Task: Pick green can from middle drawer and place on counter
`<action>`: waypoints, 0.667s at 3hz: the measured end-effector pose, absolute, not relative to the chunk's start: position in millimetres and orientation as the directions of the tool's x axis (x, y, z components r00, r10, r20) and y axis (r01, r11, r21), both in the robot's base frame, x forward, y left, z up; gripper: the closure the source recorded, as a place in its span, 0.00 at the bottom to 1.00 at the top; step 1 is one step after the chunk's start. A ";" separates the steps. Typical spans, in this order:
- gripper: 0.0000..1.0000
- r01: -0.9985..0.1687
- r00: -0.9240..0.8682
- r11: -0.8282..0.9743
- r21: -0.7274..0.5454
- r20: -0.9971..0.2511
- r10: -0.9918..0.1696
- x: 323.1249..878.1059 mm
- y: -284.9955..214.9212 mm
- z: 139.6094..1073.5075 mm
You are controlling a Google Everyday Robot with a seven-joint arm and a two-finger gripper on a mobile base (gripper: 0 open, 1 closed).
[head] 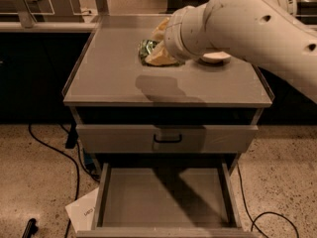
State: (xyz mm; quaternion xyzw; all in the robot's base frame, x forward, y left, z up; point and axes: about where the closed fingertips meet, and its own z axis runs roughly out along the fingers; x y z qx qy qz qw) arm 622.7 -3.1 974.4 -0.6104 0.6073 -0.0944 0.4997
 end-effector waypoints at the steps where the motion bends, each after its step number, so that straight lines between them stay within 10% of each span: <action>1: 1.00 -0.675 0.200 0.244 -0.696 -0.492 -0.848 640.4 -9.7 949.9; 2: 1.00 -0.703 0.183 0.230 -0.673 -0.483 -0.857 653.9 -7.8 924.3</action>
Offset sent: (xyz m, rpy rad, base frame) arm 0.0488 -0.0050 -0.0831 -0.0530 0.1384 -0.0241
